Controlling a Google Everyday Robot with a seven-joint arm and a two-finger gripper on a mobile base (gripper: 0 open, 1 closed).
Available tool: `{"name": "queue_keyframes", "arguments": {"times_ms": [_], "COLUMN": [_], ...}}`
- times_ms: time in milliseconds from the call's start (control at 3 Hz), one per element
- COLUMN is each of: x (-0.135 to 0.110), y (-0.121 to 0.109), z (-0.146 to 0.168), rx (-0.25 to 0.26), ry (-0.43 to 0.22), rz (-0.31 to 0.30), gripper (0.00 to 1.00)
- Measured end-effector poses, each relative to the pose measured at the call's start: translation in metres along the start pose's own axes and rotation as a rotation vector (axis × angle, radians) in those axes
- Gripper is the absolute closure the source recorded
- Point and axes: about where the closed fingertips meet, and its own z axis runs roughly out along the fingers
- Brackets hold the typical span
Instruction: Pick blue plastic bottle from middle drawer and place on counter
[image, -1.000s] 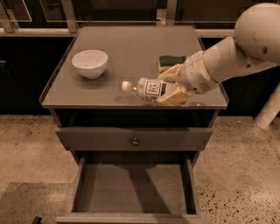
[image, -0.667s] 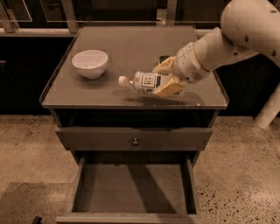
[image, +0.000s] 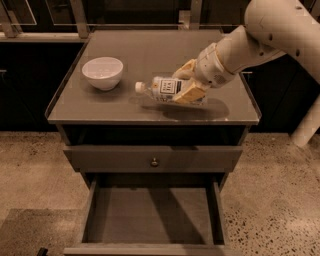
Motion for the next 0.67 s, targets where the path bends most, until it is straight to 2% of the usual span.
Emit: {"name": "queue_keyframes", "arguments": {"times_ms": [667], "x": [0.0], "y": [0.0], "z": [0.0001], "rx": [0.0], "ry": [0.0], "rz": [0.0], "gripper": [0.34]}}
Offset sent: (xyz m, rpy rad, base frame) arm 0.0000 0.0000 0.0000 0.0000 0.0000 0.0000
